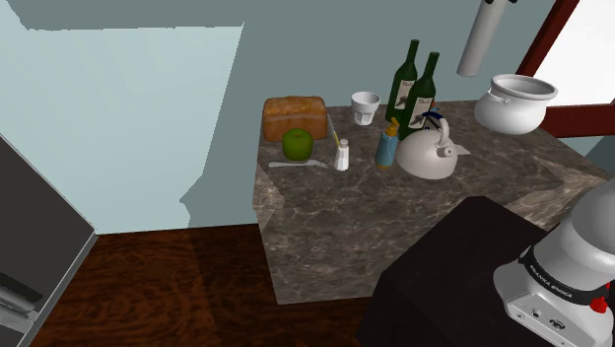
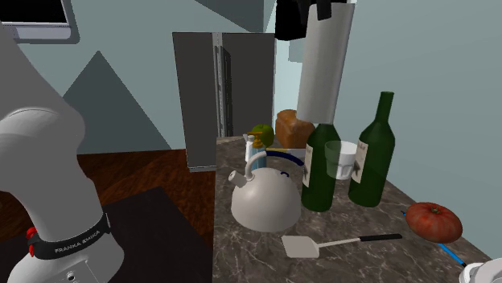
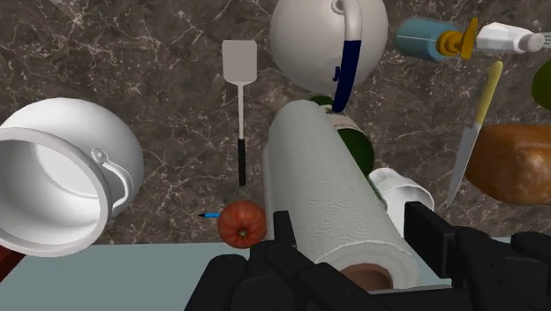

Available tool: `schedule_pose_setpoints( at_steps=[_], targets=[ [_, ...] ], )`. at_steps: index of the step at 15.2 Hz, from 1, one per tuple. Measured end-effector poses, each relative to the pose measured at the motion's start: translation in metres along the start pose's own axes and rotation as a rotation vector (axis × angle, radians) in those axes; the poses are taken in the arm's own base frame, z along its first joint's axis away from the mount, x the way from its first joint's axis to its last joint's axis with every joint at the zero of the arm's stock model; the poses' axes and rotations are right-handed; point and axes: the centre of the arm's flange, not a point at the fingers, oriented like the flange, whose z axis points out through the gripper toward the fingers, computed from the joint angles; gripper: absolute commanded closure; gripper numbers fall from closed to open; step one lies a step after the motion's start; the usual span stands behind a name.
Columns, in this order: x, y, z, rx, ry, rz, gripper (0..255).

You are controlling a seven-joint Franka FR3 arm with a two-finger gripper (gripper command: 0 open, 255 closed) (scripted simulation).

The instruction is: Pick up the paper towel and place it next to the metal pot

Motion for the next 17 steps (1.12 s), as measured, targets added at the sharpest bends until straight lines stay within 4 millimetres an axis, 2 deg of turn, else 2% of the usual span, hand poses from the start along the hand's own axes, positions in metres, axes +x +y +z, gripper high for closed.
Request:
schedule_pose_setpoints(
  at_steps=[12,14,17],
  targets=[
    [-0.057,0.145,-0.011,0.0,0.0,0.0,255],
    [-0.071,0.168,-0.012,0.0,0.0,0.0,255],
    [-0.081,0.205,-0.017,0.0,0.0,0.001,255]
  ],
)
